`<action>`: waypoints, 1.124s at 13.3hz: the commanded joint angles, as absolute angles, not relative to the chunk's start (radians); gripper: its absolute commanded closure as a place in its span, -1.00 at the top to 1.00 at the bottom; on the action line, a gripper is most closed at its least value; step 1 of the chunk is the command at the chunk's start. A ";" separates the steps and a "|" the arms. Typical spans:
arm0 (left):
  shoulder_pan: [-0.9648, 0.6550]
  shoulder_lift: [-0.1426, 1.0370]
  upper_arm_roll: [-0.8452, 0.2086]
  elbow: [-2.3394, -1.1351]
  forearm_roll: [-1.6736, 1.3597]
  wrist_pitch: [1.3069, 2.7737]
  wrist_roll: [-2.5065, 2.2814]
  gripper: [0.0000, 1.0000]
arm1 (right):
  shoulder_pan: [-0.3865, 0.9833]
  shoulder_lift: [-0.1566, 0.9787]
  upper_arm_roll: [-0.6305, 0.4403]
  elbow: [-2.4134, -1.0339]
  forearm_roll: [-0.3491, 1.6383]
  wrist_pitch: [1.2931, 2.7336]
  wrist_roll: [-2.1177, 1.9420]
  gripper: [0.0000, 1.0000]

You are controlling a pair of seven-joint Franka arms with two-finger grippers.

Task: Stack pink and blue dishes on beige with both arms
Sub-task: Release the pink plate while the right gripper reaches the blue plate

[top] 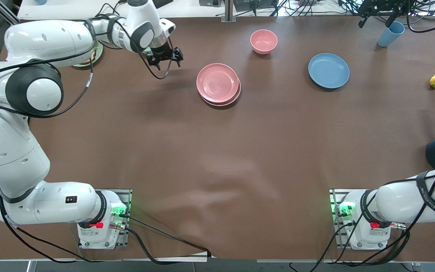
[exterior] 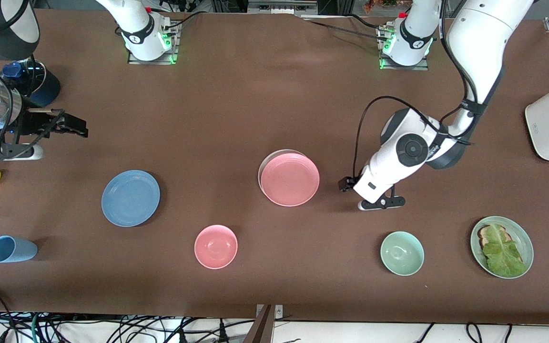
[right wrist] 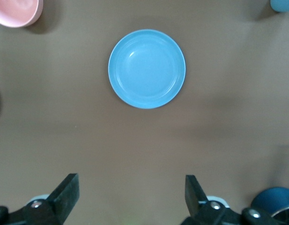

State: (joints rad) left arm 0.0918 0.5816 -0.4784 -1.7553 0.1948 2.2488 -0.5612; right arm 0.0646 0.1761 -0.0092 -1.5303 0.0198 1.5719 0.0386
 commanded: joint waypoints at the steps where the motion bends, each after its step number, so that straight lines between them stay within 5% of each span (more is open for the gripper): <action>1: 0.158 0.548 -0.492 -1.761 0.218 2.197 -0.467 1.00 | 0.051 0.196 -0.006 -1.489 0.021 1.582 0.051 1.00; 15: 0.477 0.433 -0.492 -1.743 0.206 1.985 -0.014 1.00 | 0.086 0.285 -0.006 -1.494 0.014 1.666 0.008 1.00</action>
State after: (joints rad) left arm 0.4761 0.4868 -0.4801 -1.7469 0.1949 2.0465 -0.0232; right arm 0.0929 0.2915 -0.0087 -1.5091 0.0193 1.6764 0.0215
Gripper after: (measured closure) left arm 0.000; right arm 0.000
